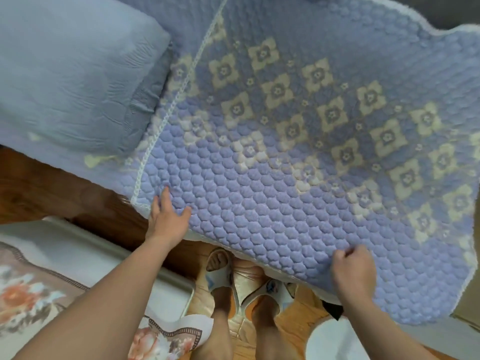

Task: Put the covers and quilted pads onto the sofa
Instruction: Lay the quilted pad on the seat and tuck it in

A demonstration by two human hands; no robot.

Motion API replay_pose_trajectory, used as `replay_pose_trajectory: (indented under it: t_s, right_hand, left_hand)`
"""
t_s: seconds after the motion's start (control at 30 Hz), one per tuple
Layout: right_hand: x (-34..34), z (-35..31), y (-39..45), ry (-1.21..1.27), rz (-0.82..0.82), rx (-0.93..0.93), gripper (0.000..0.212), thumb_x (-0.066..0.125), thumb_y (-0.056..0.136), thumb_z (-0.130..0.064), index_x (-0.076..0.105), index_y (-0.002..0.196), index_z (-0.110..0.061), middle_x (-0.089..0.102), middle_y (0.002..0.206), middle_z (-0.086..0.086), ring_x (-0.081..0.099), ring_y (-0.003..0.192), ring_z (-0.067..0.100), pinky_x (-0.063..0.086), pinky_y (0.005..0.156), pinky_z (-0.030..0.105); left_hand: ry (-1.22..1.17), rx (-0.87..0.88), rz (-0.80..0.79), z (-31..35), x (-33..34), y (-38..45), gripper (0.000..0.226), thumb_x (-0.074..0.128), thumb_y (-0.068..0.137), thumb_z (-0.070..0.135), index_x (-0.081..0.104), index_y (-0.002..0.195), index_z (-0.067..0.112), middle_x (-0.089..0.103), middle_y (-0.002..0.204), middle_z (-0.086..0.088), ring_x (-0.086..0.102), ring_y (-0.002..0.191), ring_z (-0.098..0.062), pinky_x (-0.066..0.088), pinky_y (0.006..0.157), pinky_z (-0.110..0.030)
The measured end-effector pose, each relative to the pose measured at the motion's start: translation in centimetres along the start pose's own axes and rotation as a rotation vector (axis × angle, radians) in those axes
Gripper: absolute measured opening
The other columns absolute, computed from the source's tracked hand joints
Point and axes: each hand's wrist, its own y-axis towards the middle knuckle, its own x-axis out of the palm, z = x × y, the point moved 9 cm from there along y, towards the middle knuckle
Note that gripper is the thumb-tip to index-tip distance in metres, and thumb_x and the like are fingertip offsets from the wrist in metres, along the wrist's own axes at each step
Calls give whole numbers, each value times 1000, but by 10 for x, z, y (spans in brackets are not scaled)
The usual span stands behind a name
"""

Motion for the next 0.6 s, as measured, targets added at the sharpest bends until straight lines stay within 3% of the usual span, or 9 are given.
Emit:
replay_pose_trajectory:
  t_s: [0.07, 0.13, 0.23, 0.33, 0.4, 0.47, 0.53, 0.6]
  right_hand:
    - [12, -96, -17, -112, -96, -446, 7, 53, 96, -18, 55, 100, -13, 55, 100, 6, 53, 83, 25, 44, 66, 38]
    - [36, -169, -44, -282, -200, -787, 16, 53, 98, -21, 58, 111, -14, 53, 112, 4, 54, 93, 25, 49, 73, 40]
    - [68, -260, -85, -459, -311, -1162, 27, 52, 97, -22, 59, 122, -13, 52, 125, 5, 50, 111, 28, 50, 85, 42]
    - [99, -342, -126, -536, -328, -1414, 40, 50, 96, -23, 55, 135, -16, 49, 139, 2, 43, 128, 28, 43, 100, 39]
    - [123, -383, -150, -571, -317, -1547, 45, 42, 91, -30, 60, 129, -14, 54, 135, 4, 45, 128, 31, 42, 103, 42]
    - [155, -409, -171, -646, -333, -1690, 53, 31, 84, -33, 65, 118, -10, 60, 127, 8, 50, 122, 34, 43, 100, 46]
    - [187, -421, -178, -782, -348, -1784, 42, 40, 87, -25, 66, 117, -10, 59, 129, 8, 49, 125, 32, 39, 106, 45]
    - [200, -427, -168, -876, -300, -1787, 35, 52, 88, -22, 65, 119, -13, 59, 127, 7, 51, 123, 29, 32, 110, 43]
  left_hand:
    - [-24, 3, -31, -2, -4, 4, 82, 57, 96, 47, 5, 158, 38, 5, 168, 0, 21, 150, -32, 27, 119, -49]
    - [-43, -12, -9, -2, -7, 4, 78, 56, 95, 46, 11, 157, 36, 14, 165, -3, 28, 146, -31, 31, 117, -48]
    - [79, 75, 259, 18, -32, 10, 71, 50, 95, 45, 20, 156, 24, 29, 157, -9, 27, 144, -30, 23, 119, -45]
    - [0, 209, 359, 36, -32, 22, 67, 51, 98, 38, 27, 156, 16, 32, 156, -8, 29, 143, -27, 25, 119, -42]
    - [28, 231, 390, 35, -17, 25, 65, 45, 99, 39, 26, 156, 15, 33, 155, -7, 32, 141, -26, 30, 117, -42]
    - [111, 233, 374, 33, -5, 31, 66, 25, 99, 44, 17, 159, 16, 29, 158, -5, 30, 143, -24, 29, 116, -41]
    - [99, 181, 325, 27, -4, 36, 71, 12, 97, 51, 16, 160, 17, 26, 160, -5, 29, 145, -24, 28, 116, -41]
    - [4, 92, 329, 20, -16, 40, 75, 12, 93, 55, 33, 155, 17, 39, 151, -5, 38, 139, -25, 35, 112, -44]
